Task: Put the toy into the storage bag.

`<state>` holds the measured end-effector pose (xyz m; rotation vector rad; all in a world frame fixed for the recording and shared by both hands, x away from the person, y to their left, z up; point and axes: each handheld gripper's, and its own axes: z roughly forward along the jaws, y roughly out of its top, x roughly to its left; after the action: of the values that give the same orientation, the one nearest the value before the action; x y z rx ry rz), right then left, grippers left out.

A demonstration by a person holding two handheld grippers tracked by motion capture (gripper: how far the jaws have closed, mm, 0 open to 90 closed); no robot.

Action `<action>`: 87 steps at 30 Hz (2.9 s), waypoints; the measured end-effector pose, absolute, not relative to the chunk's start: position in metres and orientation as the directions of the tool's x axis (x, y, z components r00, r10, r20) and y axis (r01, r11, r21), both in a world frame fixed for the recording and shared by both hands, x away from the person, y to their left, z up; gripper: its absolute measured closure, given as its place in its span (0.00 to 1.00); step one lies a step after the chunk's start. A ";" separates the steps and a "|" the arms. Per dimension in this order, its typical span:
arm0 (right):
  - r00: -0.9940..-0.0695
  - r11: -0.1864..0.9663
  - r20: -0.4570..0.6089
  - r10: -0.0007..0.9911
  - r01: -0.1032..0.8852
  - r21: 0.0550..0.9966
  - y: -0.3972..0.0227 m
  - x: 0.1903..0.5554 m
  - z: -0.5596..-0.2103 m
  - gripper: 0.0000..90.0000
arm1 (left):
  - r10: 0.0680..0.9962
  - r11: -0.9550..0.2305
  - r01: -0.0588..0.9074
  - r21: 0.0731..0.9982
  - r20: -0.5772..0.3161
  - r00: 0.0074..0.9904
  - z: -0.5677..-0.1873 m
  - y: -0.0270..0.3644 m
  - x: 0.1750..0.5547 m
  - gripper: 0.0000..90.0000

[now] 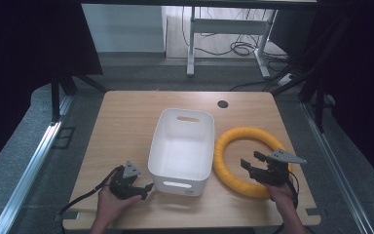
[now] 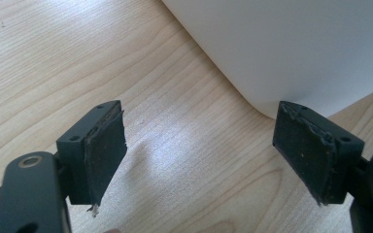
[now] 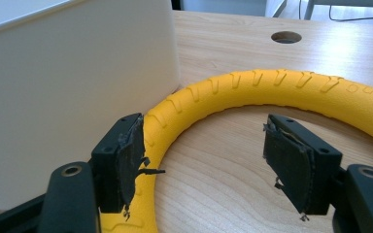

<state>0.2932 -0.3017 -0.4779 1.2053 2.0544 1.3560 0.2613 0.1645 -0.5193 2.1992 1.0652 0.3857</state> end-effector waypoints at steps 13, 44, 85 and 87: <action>-0.580 0.208 0.117 0.806 0.463 0.862 -0.300 0.294 -0.482 0.35 | 0.775 -0.431 0.569 0.701 -0.036 0.631 -0.514 0.167 0.256 0.23; -0.773 0.580 0.083 0.630 0.538 0.611 -0.267 0.312 -0.464 0.37 | 0.769 -0.460 0.585 0.668 -0.029 0.638 -0.514 0.168 0.258 0.23; -0.858 0.846 0.023 0.513 0.510 0.158 -0.214 0.328 -0.500 0.55 | 0.770 -0.462 0.589 0.663 -0.030 0.638 -0.516 0.167 0.258 0.23; -0.857 0.846 0.026 0.514 0.512 0.149 -0.213 0.329 -0.500 0.55 | 0.771 -0.461 0.589 0.664 -0.029 0.637 -0.515 0.167 0.258 0.23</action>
<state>0.3286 -0.2133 -0.4996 0.8342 3.0036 0.2366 0.2579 0.1668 -0.5154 2.2089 1.0553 0.3639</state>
